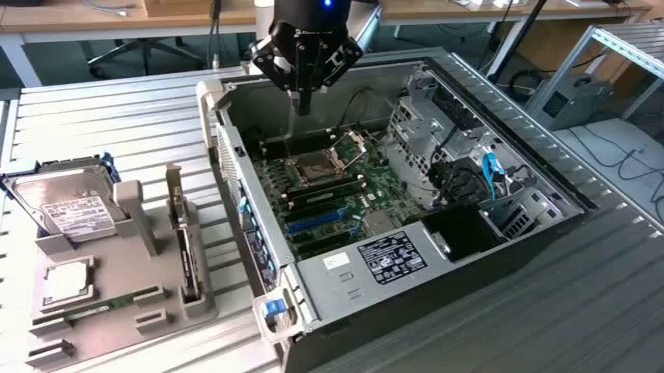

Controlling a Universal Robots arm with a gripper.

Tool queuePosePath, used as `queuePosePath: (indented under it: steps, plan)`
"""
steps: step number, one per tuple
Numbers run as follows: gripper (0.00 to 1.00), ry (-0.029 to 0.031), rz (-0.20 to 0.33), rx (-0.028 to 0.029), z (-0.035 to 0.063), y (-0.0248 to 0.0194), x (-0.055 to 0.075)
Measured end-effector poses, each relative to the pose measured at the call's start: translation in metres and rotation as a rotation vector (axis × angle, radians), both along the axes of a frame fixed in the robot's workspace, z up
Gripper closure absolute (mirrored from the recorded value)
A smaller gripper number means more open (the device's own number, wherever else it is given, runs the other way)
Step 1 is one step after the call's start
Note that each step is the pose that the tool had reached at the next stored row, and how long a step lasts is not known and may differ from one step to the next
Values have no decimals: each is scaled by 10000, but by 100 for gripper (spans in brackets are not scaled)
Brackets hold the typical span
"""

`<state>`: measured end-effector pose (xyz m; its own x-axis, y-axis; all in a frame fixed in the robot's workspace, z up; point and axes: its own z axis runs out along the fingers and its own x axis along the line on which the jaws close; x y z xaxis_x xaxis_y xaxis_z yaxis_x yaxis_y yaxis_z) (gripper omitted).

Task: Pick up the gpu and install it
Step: 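Reach for the gpu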

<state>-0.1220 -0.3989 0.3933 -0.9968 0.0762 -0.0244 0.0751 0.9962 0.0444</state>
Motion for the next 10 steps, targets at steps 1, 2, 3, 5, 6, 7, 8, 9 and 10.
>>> queuePosePath:
  steps: [1, 2, 3, 5, 6, 7, 8, 9, 10]
  plan:
    - [89, 0, 0, 0, 0, 0, 0]
    - [89, 0, -2, -1, 0, 0, -9]
    - [89, 0, -1, 0, 0, 0, -14]
    - [89, 0, 0, 0, 0, 0, -30]
    - [89, 0, 0, 0, 0, 0, -35]
    - [89, 0, 0, 0, 0, 0, -42]
    - [89, 0, 0, -1, 0, 0, -48]
    - [89, 0, 0, 0, 0, 0, -54]
    - [89, 0, 0, 0, 0, 0, -59]
